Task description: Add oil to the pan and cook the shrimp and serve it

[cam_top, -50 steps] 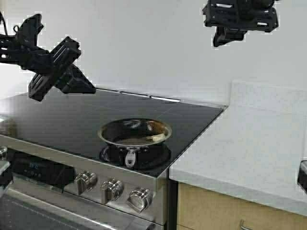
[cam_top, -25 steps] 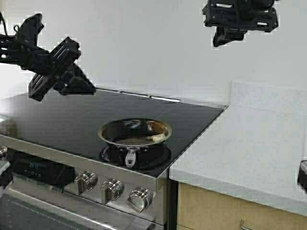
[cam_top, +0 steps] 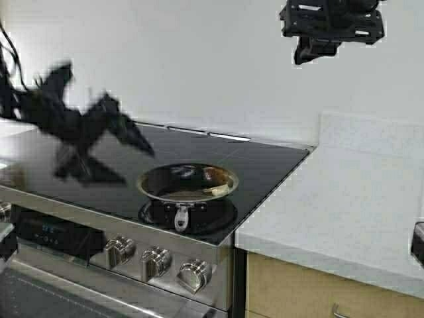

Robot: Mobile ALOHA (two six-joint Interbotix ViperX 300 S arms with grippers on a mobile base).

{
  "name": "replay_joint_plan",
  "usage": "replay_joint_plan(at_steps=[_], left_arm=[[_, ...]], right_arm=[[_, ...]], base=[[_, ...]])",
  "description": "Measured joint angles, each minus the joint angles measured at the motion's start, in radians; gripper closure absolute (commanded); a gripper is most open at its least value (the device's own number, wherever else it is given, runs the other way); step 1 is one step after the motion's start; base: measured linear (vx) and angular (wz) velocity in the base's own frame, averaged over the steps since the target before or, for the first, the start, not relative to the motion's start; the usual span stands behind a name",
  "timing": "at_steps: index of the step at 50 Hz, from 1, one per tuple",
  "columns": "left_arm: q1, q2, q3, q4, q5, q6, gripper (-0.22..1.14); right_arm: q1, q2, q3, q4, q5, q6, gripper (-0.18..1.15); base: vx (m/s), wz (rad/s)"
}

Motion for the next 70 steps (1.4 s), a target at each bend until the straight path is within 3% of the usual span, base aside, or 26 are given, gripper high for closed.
replay_joint_plan(at_steps=[12,27,70], left_arm=[[-0.02,0.324,-0.075,-0.164,-0.249,0.089,-0.11],[-0.026,0.532,-0.178,-0.209,-0.453,0.066,-0.11],[-0.25,0.689,-0.506,-0.373,-0.518,-0.206,-0.11]], right_arm=[[0.0,-0.003,0.002,0.0,0.0,0.0,0.91],[0.0,-0.003,0.002,0.0,0.002,-0.002,0.91],[-0.002,-0.005,0.002,0.0,0.008,-0.002,0.91]], base=[[0.0,0.0],[0.0,0.0],[0.0,0.0]])
